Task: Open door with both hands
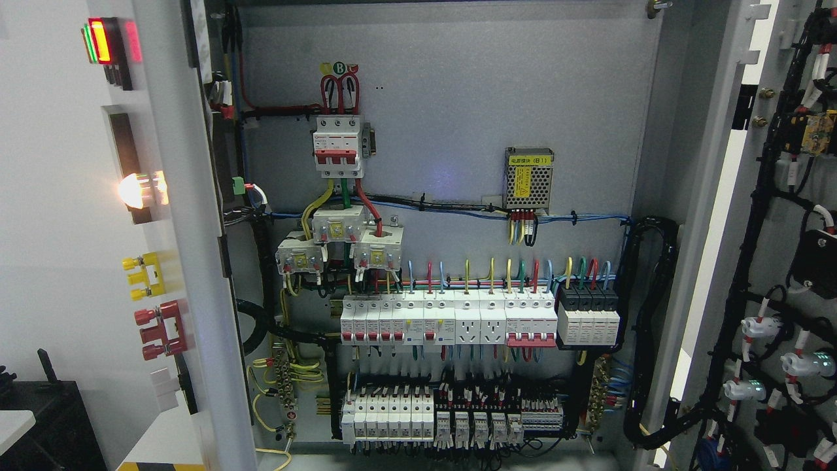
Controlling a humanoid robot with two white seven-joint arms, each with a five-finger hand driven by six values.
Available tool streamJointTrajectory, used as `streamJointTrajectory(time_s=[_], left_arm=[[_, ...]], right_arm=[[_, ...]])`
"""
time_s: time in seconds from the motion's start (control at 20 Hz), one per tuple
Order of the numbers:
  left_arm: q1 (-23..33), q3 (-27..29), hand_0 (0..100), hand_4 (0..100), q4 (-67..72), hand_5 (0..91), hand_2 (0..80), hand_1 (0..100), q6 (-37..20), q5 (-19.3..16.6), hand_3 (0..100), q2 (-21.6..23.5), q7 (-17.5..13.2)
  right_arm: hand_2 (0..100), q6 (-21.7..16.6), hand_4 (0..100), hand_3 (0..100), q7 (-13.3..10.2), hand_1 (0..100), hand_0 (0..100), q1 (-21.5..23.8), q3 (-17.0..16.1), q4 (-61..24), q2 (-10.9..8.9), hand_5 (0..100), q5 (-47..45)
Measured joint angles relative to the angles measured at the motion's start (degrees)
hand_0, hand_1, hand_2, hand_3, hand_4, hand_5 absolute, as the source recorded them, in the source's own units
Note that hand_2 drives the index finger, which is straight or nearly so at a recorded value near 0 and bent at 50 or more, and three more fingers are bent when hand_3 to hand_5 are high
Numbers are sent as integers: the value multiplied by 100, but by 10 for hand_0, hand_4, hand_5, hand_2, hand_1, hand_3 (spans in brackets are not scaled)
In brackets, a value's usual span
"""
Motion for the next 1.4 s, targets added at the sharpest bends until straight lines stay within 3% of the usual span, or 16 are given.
streamJointTrajectory(time_s=[1.4], left_arm=[[0,0,0,42,-1,0,0,0,-1,0,0,-10,-6]], right_arm=[[0,56,0,0,-178,0,0,-392,559,301,391,0,492]])
